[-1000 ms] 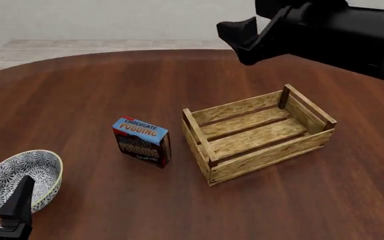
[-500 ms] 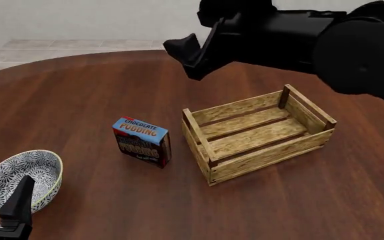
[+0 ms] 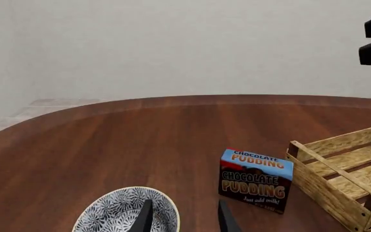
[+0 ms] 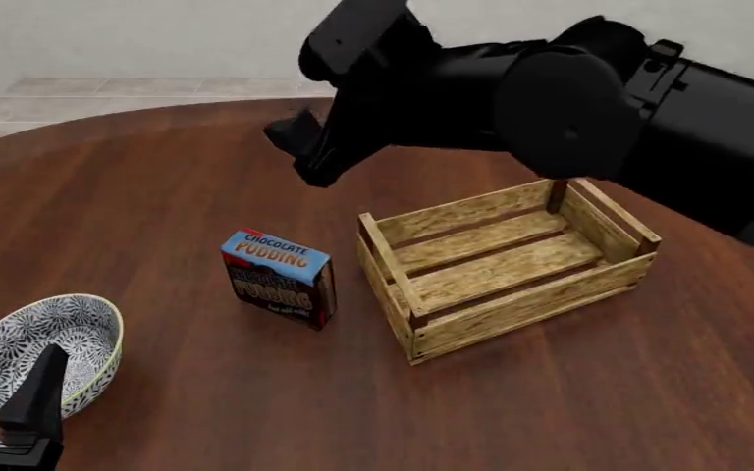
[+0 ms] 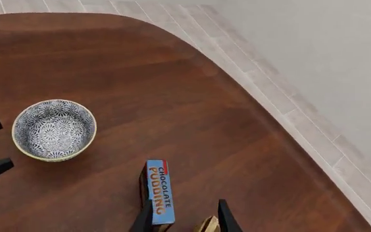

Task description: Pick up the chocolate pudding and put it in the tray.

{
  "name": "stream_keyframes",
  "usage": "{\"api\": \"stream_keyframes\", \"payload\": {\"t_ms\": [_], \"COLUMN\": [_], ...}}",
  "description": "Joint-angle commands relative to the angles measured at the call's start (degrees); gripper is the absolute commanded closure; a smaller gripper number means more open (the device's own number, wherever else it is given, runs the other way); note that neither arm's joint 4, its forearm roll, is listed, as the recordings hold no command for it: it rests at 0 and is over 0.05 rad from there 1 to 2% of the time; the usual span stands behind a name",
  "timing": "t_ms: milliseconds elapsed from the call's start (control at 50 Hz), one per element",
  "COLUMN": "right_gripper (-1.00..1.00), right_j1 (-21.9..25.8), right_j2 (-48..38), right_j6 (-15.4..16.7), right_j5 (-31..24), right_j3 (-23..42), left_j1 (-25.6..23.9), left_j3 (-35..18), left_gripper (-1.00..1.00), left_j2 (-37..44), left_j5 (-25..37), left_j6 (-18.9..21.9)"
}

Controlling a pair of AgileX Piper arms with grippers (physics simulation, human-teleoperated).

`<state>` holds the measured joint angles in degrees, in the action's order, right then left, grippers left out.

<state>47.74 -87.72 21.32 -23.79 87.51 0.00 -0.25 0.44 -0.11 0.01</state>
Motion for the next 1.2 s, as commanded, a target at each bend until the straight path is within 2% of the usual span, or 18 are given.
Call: {"api": "stream_keyframes", "payload": {"t_ms": [20, 220, 640, 920, 1200], "right_gripper": [-1.0, -1.0, -1.0, -1.0, -1.0], "right_j1": [0.6, 0.7, 0.3, 1.7, 1.8], "right_j2": [-2.9, -5.7, -10.9, -13.5, -15.4], "right_j6": [1.0, 1.6, -0.3, -1.1, -0.5], "right_j5": [-0.8, -1.8, -3.0, -3.4, -2.6], "right_j3": [1.8, 4.1, 7.4, 7.9, 6.4], "left_j1": [0.0, 0.0, 0.0, 0.0, 0.0], "left_j3": [0.0, 0.0, 0.0, 0.0, 0.0], "left_gripper": [-1.0, -1.0, -1.0, -1.0, -1.0], "left_j2": [0.0, 0.0, 0.0, 0.0, 0.0], "left_j5": [0.0, 0.0, 0.0, 0.0, 0.0], "left_j6": [0.0, 0.0, 0.0, 0.0, 0.0]}}
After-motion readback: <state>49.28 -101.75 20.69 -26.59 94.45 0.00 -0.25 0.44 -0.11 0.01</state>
